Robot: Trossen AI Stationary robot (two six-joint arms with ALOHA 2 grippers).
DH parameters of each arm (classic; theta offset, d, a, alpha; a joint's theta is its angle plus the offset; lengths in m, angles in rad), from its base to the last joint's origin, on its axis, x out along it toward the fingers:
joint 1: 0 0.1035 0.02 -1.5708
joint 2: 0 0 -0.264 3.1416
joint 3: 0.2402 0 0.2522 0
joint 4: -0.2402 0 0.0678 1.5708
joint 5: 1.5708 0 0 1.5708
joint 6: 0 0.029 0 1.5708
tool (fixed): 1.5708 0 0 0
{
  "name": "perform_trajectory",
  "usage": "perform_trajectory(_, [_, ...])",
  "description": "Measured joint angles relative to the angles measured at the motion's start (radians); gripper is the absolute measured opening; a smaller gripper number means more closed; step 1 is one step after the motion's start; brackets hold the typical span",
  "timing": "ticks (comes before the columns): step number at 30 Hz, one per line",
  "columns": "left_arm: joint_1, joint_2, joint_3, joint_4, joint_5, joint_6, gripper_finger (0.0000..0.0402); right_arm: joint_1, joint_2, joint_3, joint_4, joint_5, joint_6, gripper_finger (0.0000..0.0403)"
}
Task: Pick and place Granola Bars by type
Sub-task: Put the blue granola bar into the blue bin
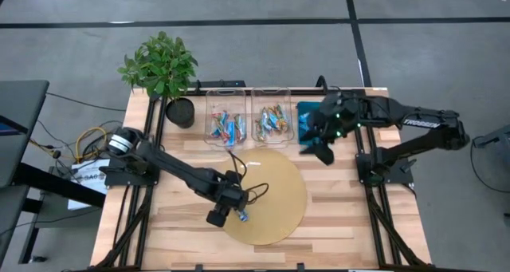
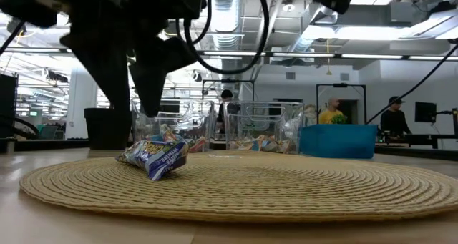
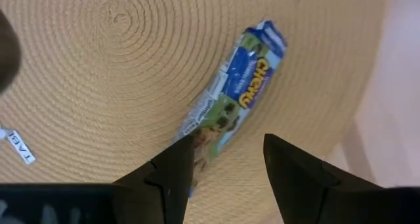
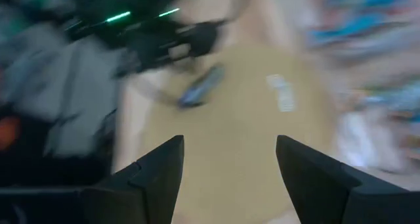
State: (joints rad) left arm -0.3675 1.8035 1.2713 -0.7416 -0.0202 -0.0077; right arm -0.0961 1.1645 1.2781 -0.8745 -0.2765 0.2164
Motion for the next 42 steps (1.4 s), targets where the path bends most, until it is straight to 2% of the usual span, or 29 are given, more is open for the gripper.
perform_trajectory(2, [-0.002, 0.015, 0.0, 0.006, -0.016, 0.011, 0.0176, 0.044, 0.0, 0.0, 0.001, -0.083, -0.034, 0.0233])
perform_trajectory(4, [-0.002, 0.03, 0.0, 0.02, -0.02, 0.016, 0.0176, 0.092, 0.0, 0.0, 0.001, -0.111, -0.037, 0.0231])
perform_trajectory(6, [-0.002, 0.048, 0.0, 0.036, -0.019, 0.017, 0.0176, 0.132, 0.0, 0.0, -0.009, -0.089, -0.026, 0.0228])
perform_trajectory(13, [-0.003, 0.099, 0.0, 0.052, -0.014, 0.065, 0.0176, 0.219, 0.0, 0.0, -0.031, 0.097, -0.011, 0.0217])
perform_trajectory(19, [-0.002, 0.098, 0.0, 0.073, -0.038, 0.107, 0.0176, 0.226, 0.0, 0.0, -0.032, 0.105, -0.007, 0.0211])
perform_trajectory(27, [-0.004, 0.15, 0.002, 0.084, -0.012, 0.118, 0.0176, 0.226, 0.0, 0.0, -0.032, 0.12, -0.004, 0.0205])
perform_trajectory(32, [-0.005, 0.167, 0.024, 0.072, -0.047, 0.09, 0.0172, 0.226, 0.0, 0.0, -0.03, 0.123, -0.004, 0.0202])
perform_trajectory(36, [-0.005, 0.167, 0.065, 0.057, -0.075, 0.056, 0.0133, 0.226, 0.0, 0.0, -0.032, 0.122, -0.005, 0.0202])
perform_trajectory(42, [0.002, 0.167, 0.139, 0.039, -0.073, -0.03, 0.0029, 0.226, 0.0, 0.0, -0.032, 0.123, -0.006, 0.0202])
